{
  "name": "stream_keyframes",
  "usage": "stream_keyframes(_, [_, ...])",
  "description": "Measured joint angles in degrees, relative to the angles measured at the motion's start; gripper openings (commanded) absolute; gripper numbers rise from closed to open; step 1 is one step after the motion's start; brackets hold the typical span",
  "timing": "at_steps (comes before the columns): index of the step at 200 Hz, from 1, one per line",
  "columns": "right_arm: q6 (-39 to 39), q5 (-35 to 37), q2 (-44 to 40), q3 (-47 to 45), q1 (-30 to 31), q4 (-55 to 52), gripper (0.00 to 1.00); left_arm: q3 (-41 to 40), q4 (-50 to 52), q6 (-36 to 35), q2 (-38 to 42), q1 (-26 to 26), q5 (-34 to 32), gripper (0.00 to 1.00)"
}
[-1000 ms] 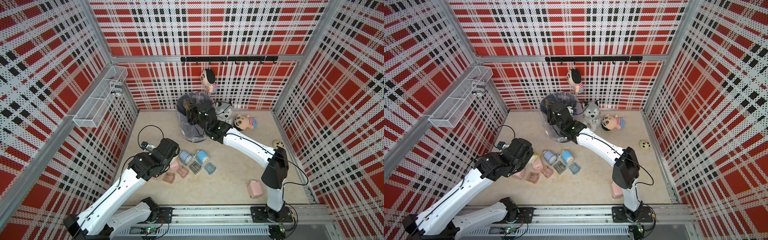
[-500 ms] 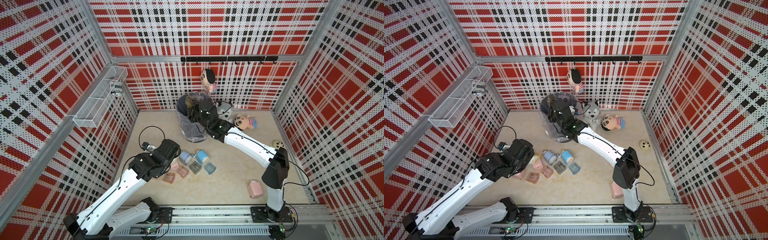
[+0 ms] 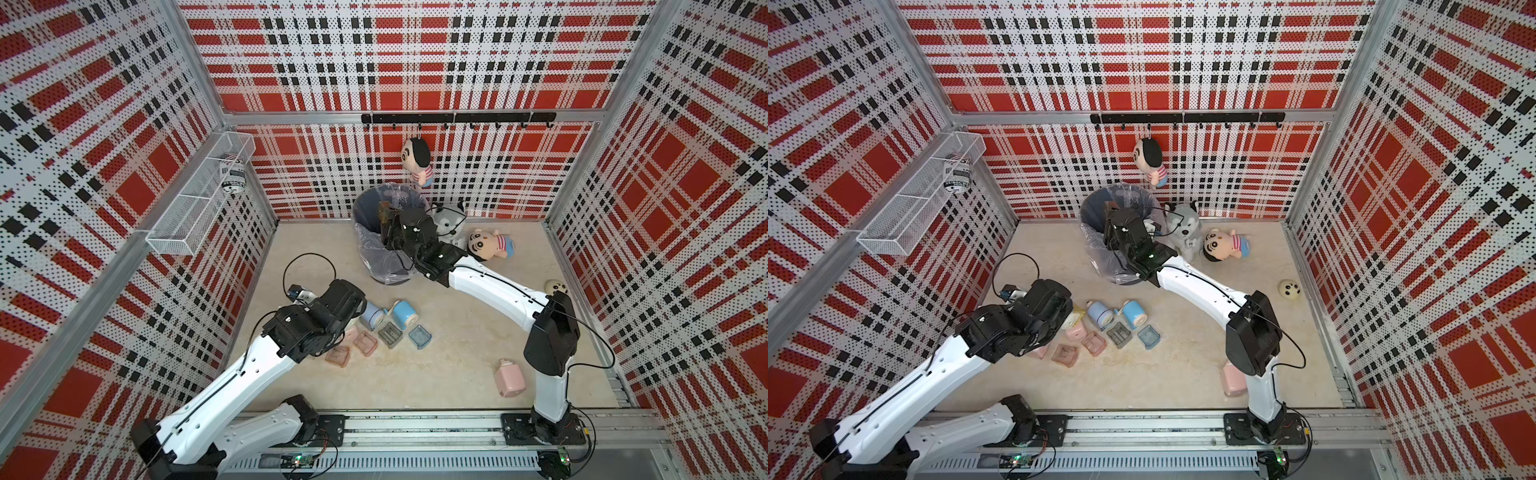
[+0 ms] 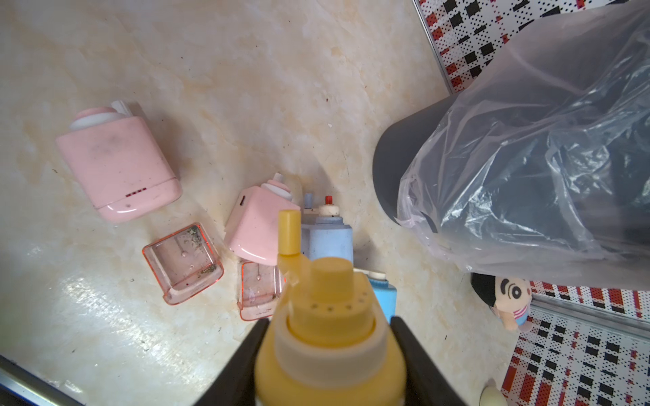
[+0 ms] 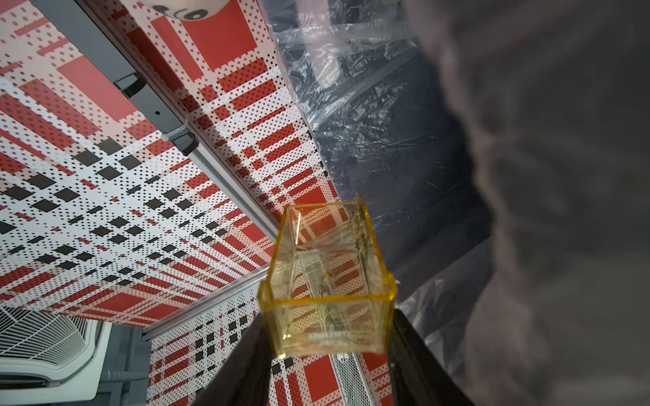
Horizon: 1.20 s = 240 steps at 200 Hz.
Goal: Take out the pencil sharpener tray and clean the shavings
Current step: Pour the shavings into the trash bin.
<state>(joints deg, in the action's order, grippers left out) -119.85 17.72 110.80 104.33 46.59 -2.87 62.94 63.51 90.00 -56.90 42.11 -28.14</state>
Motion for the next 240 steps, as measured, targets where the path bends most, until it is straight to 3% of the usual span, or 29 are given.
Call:
stream_keyframes(37, [0.42,-0.09,-0.04,5.99,0.02,0.66,0.46,-0.63,-0.02,0.48,1.73,0.09,-0.85,0.35])
stream_keyframes(95, [0.09,-0.37,-0.15,-3.41,0.02,3.93,0.45,-1.55,-0.02,1.14,2.27,0.09,-1.07,0.36])
stream_keyframes(151, [-0.07,-0.74,-0.11,-2.29,0.02,3.45,0.44,-1.55,-0.02,1.14,2.27,0.11,-1.09,0.36])
stream_keyframes(202, [1.86,-0.59,0.48,8.31,0.13,1.16,0.45,-1.55,-0.09,1.03,1.75,0.11,-1.09,0.36])
stream_keyframes(240, [2.14,-0.26,-0.9,3.63,0.17,2.82,0.45,-1.55,-0.63,0.83,0.33,0.13,-1.07,0.36])
